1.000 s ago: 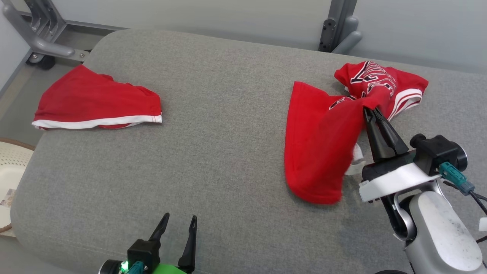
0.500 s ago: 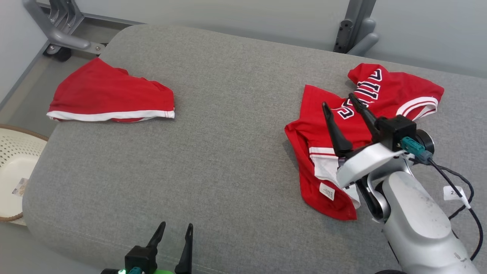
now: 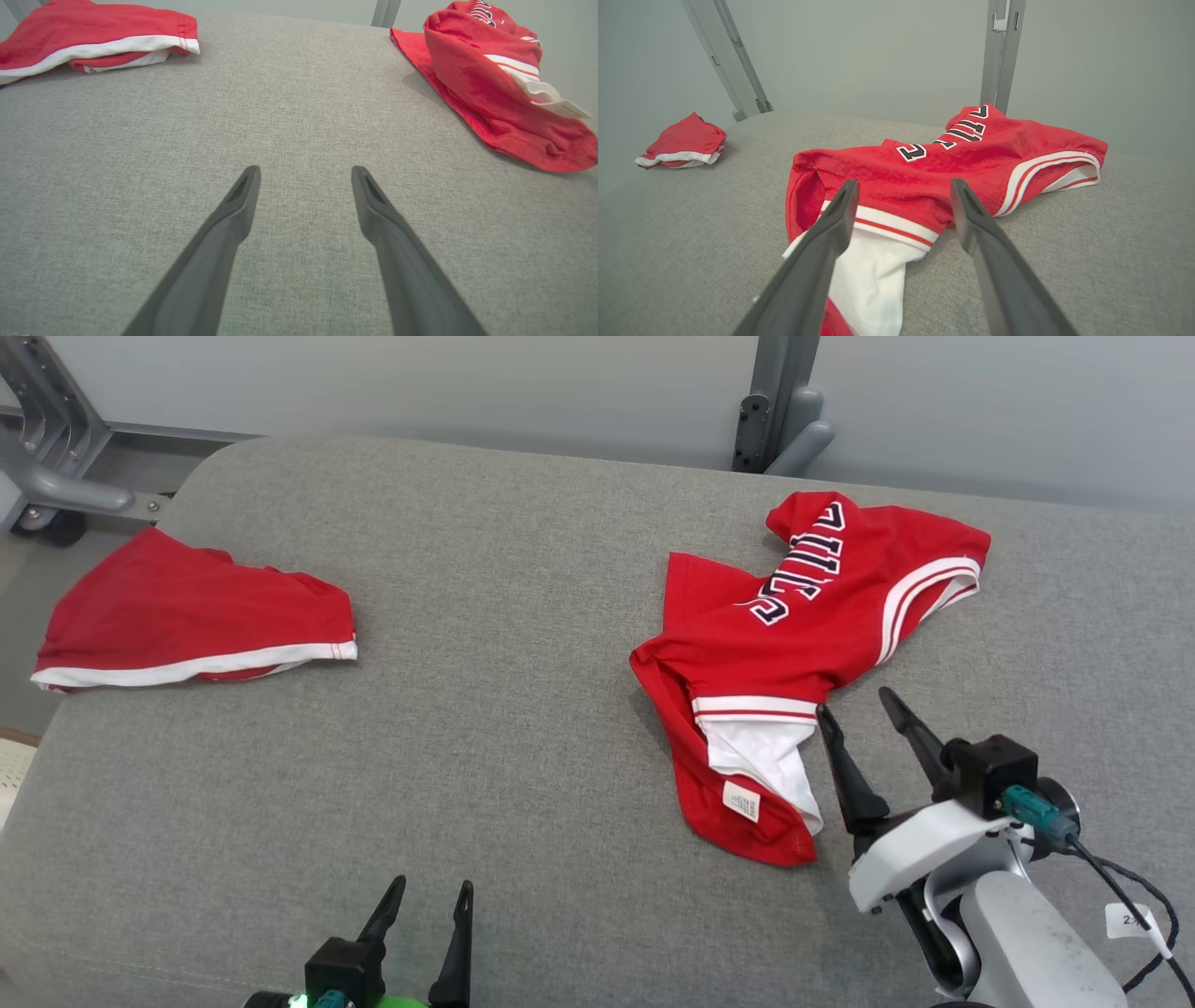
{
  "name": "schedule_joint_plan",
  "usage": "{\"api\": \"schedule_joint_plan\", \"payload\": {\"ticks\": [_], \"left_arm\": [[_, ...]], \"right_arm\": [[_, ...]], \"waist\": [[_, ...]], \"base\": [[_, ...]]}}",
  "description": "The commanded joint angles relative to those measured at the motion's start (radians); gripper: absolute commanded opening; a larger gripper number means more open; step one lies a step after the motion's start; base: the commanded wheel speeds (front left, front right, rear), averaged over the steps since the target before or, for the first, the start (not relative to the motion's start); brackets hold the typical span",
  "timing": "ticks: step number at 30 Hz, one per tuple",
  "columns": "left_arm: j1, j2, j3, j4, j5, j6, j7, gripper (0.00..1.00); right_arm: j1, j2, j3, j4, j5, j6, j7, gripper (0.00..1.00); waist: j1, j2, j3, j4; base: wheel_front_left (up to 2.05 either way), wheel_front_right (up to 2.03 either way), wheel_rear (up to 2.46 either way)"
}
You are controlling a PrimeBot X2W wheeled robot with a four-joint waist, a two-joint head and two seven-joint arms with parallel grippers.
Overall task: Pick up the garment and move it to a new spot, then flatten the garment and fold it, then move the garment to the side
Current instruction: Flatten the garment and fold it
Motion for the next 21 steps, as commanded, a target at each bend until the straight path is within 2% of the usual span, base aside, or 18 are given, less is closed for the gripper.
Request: {"api": "schedule_joint_plan", "payload": {"ticks": [1,11,21], "left_arm": [[0.001,0.003,0.000,-0.003,0.000,-0.004,0.001,1.00],[-0.017,0.003,-0.020,0.001,-0.016,-0.002,0.001,1.00],[-0.025,0.003,-0.029,0.000,-0.023,0.003,0.001,1.00]], "right_arm": [[0.014,-0.003,0.008,0.000,0.013,-0.002,-0.001,1.00],[0.028,-0.020,0.145,0.055,0.044,-0.002,-0.001,1.00],[-0.007,-0.015,0.159,0.101,0.030,-0.002,-0.001,1.00]], "waist": [[0.0000,0.0001,0.006,-0.004],[0.0000,0.0001,0.055,0.041],[0.0000,0.0001,0.071,0.072]], "base": [[0.00,0.00,0.00],[0.00,0.00,0.00],[0.00,0.00,0.00]]}}
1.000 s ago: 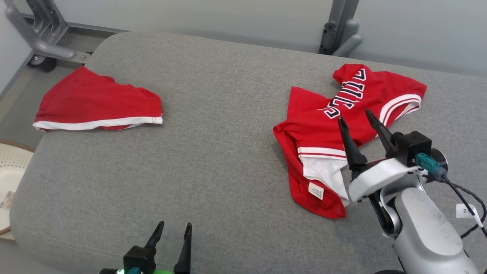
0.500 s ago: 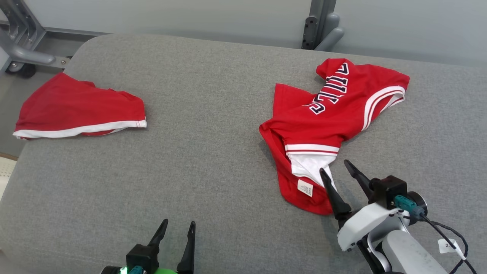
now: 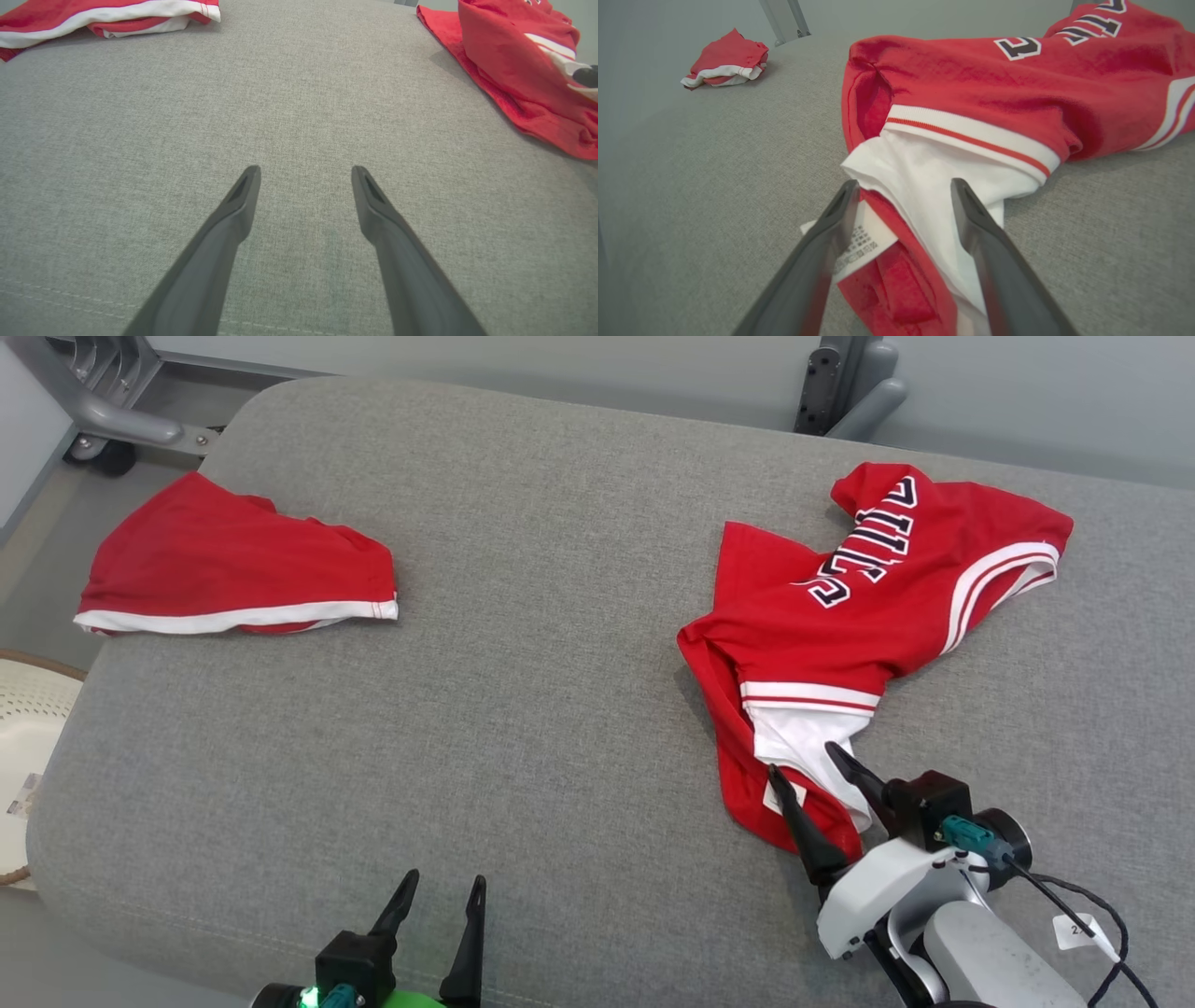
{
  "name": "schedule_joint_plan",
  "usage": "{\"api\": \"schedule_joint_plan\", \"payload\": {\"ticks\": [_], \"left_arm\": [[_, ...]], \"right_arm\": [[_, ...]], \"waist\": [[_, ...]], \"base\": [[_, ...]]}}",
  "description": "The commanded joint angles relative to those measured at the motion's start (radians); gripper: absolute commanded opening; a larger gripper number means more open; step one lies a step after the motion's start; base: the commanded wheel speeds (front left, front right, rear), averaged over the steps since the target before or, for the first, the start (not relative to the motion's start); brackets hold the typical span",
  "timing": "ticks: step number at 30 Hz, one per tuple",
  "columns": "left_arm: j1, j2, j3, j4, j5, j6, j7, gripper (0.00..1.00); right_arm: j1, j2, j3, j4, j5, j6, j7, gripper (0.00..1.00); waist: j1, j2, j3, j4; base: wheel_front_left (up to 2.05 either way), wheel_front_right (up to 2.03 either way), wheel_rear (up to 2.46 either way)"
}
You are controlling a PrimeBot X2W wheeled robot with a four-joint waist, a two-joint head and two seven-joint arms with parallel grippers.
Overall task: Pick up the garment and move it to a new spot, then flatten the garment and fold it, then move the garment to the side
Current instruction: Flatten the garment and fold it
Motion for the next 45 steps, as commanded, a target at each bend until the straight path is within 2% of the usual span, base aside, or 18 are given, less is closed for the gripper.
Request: {"api": "schedule_joint_plan", "payload": {"ticks": [1,8,10,11,13,14,15,22,32,37,38,39,41,45], "left_arm": [[-0.015,0.003,0.000,-0.002,-0.007,0.003,0.001,1.00],[-0.016,0.003,-0.003,-0.001,-0.014,0.009,0.001,1.00],[-0.016,0.003,-0.004,-0.002,-0.014,0.009,0.001,1.00],[-0.016,0.003,-0.005,-0.003,-0.014,0.009,0.001,1.00],[-0.018,0.003,-0.006,-0.003,-0.017,0.011,0.001,1.00],[-0.020,0.003,-0.006,-0.004,-0.019,0.012,0.001,1.00],[-0.022,0.003,-0.006,-0.005,-0.021,0.014,0.001,1.00],[-0.013,0.003,0.012,-0.008,-0.009,0.016,0.001,1.00],[-0.029,0.003,0.014,-0.013,0.004,0.002,0.001,1.00],[-0.035,0.003,0.013,-0.009,0.006,-0.001,0.001,1.00],[-0.035,0.003,0.011,-0.007,0.007,-0.003,0.001,1.00],[-0.036,0.003,0.012,-0.005,0.007,-0.004,0.001,1.00],[-0.037,0.003,0.013,-0.003,0.006,-0.004,0.001,1.00],[-0.036,0.003,0.020,-0.003,0.007,-0.006,0.001,1.00]], "right_arm": [[-0.014,0.000,-0.001,0.005,-0.008,-0.002,-0.001,1.00],[-0.029,0.002,-0.024,0.022,-0.027,-0.002,-0.001,1.00],[-0.030,0.004,-0.031,0.027,-0.033,-0.002,-0.001,0.90],[-0.031,0.005,-0.034,0.030,-0.038,-0.002,-0.001,0.81],[-0.035,0.007,-0.037,0.036,-0.040,-0.002,-0.001,0.32],[-0.038,0.008,-0.042,0.039,-0.042,-0.002,-0.001,0.01],[-0.043,0.011,-0.046,0.038,-0.044,-0.002,-0.001,0.00],[-0.066,-0.017,-0.139,-0.046,-0.065,-0.002,-0.001,0.00],[-0.070,-0.166,-0.322,-0.238,-0.135,-0.002,-0.001,0.00],[-0.041,-0.203,-0.293,-0.312,-0.186,-0.002,-0.001,0.00],[-0.024,-0.202,-0.279,-0.312,-0.184,-0.002,-0.001,0.22],[0.000,-0.199,-0.265,-0.304,-0.175,-0.002,-0.001,1.00],[0.047,-0.196,-0.262,-0.261,-0.154,-0.002,-0.001,1.00],[0.132,-0.145,-0.317,-0.222,-0.124,-0.002,-0.001,1.00]], "waist": [[0.0000,0.0000,0.004,0.004],[0.0000,0.0000,0.014,0.014],[0.0000,0.0000,0.018,0.016],[0.0000,0.0000,0.020,0.016],[0.0000,0.0000,0.023,0.017],[0.0000,0.0000,0.025,0.017],[0.0000,0.0000,0.026,0.015],[0.0000,0.0000,0.013,-0.034],[0.0000,0.0000,-0.011,-0.173],[0.0000,0.0000,-0.001,-0.202],[0.0000,0.0000,0.001,-0.203],[0.0000,0.0000,0.002,-0.205],[0.0000,0.0000,0.003,-0.207],[0.0000,0.0000,0.003,-0.215]], "base": [[0.00,0.00,0.00],[0.00,0.00,0.00],[0.00,0.00,0.00],[0.00,0.00,0.00],[0.00,0.00,0.00],[0.00,0.00,0.00],[0.00,0.00,0.00],[0.00,0.00,0.00],[0.00,0.00,0.00],[0.00,0.00,0.00],[0.00,0.00,0.00],[0.00,0.00,0.00],[0.00,0.00,0.00],[0.00,0.00,0.00]]}}
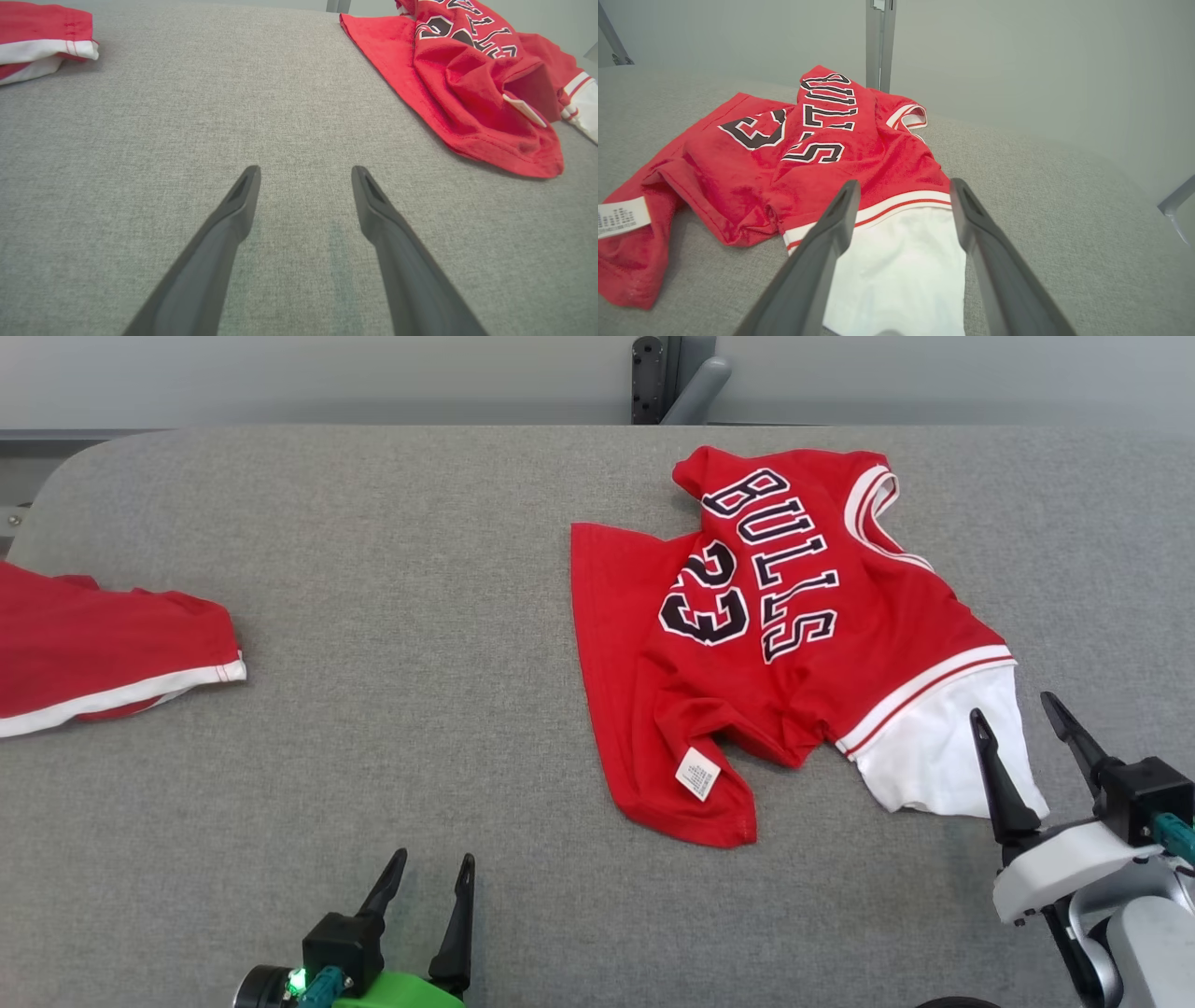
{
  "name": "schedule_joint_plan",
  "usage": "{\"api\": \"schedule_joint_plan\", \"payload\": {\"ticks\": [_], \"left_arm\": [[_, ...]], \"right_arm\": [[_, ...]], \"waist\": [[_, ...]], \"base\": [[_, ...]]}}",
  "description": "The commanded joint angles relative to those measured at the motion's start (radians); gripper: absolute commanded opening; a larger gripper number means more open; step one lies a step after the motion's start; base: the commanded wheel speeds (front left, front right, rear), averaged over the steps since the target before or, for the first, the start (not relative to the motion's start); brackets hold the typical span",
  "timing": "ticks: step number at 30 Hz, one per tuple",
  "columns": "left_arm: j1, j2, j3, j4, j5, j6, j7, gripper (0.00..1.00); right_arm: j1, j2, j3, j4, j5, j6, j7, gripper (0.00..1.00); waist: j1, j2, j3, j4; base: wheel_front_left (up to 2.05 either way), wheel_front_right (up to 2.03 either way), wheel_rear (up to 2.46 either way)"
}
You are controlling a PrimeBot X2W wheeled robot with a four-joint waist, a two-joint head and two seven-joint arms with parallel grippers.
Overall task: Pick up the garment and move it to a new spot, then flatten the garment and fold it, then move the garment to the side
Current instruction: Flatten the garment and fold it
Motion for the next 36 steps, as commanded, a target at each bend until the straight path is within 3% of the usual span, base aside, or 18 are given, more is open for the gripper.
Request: {"api": "schedule_joint_plan", "payload": {"ticks": [1,5,12,28,35,36], "left_arm": [[-0.005,0.003,0.008,-0.002,0.007,-0.003,0.001,1.00],[0.006,0.004,0.025,-0.005,0.021,-0.004,0.001,1.00],[-0.042,0.003,0.020,-0.016,0.020,-0.017,0.001,1.00],[-0.170,0.004,-0.121,0.114,-0.087,-0.039,0.001,1.00],[-0.206,0.004,-0.143,0.188,-0.156,-0.041,0.001,1.00],[-0.209,0.004,-0.142,0.196,-0.158,-0.041,0.001,0.56]], "right_arm": [[0.028,0.022,-0.024,-0.006,0.005,-0.002,-0.001,1.00],[0.049,0.083,-0.069,-0.043,0.000,-0.002,-0.001,1.00],[0.008,0.131,-0.077,-0.097,-0.026,-0.002,-0.001,1.00],[-0.053,0.167,-0.033,-0.123,-0.032,-0.002,-0.001,1.00],[-0.050,0.173,-0.049,-0.128,-0.028,-0.002,-0.001,1.00],[-0.050,0.173,-0.051,-0.128,-0.028,-0.002,-0.001,1.00]], "waist": [[0.0000,0.0000,-0.003,-0.010],[0.0000,0.0000,-0.012,-0.034],[0.0000,0.0000,-0.004,-0.077],[0.0000,0.0000,0.073,-0.246],[0.0000,0.0000,0.096,-0.285],[0.0000,0.0000,0.098,-0.286]], "base": [[0.00,0.00,0.00],[0.00,0.00,0.00],[0.00,0.00,0.00],[0.00,0.00,0.00],[0.00,0.00,0.00],[0.00,0.00,0.00]]}}
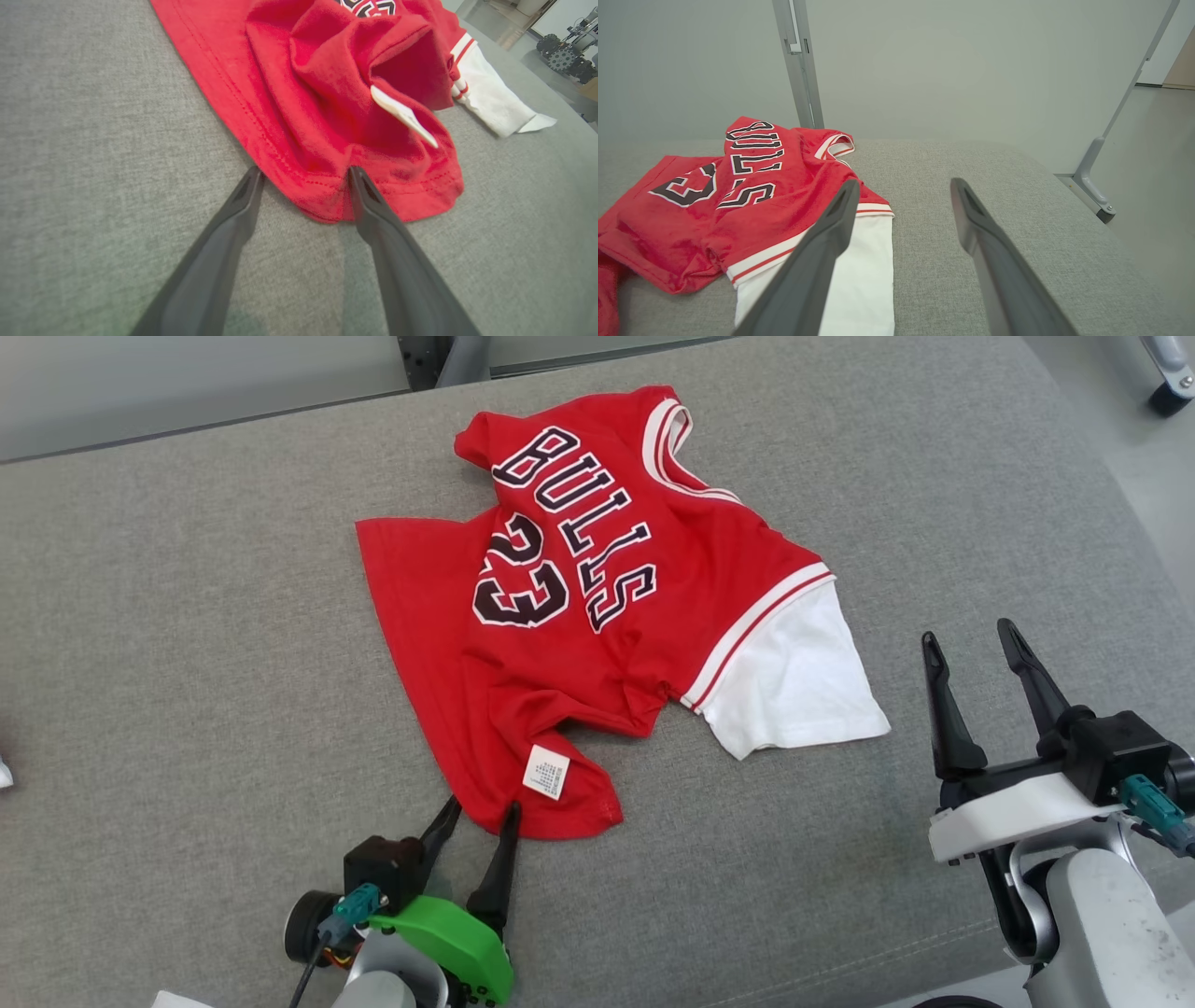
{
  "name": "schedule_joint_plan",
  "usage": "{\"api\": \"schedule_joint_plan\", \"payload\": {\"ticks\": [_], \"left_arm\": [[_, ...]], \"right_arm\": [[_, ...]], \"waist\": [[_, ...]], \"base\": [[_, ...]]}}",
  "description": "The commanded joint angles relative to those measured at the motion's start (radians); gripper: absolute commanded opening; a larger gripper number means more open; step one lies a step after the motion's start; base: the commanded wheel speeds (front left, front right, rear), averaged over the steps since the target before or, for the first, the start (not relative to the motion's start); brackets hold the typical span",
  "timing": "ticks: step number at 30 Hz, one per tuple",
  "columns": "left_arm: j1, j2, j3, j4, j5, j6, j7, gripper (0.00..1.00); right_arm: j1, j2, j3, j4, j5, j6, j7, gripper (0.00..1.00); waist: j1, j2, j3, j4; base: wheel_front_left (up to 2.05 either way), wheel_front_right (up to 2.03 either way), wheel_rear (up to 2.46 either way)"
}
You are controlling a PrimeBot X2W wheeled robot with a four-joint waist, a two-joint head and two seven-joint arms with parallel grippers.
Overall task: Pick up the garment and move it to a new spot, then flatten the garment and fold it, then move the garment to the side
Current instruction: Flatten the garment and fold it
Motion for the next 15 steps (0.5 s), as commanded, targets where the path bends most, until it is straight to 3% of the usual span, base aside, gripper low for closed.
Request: {"api": "schedule_joint_plan", "payload": {"ticks": [1,2,10,15], "left_arm": [[-0.009,0.005,0.003,0.011,-0.001,-0.001,0.003,0.22],[-0.014,0.005,0.002,0.017,0.003,-0.002,0.003,0.00],[-0.004,0.012,0.113,-0.072,0.090,0.000,0.002,0.00],[-0.010,0.094,0.175,-0.116,0.182,-0.009,0.002,0.00]], "right_arm": [[-0.001,-0.001,-0.002,-0.004,0.000,-0.002,-0.001,1.00],[-0.003,0.000,-0.004,-0.004,0.000,-0.002,-0.001,1.00],[0.010,0.021,-0.027,-0.002,0.005,-0.002,-0.001,1.00],[0.018,0.034,-0.029,0.014,0.015,-0.002,-0.001,1.00]], "waist": [[0.0000,0.0000,0.015,-0.013],[0.0000,0.0000,0.017,-0.013],[0.0000,0.0000,0.010,0.045],[0.0000,0.0000,0.007,0.099]], "base": [[0.00,0.00,0.00],[0.00,0.00,0.00],[0.00,0.00,0.00],[0.00,0.00,0.00]]}}
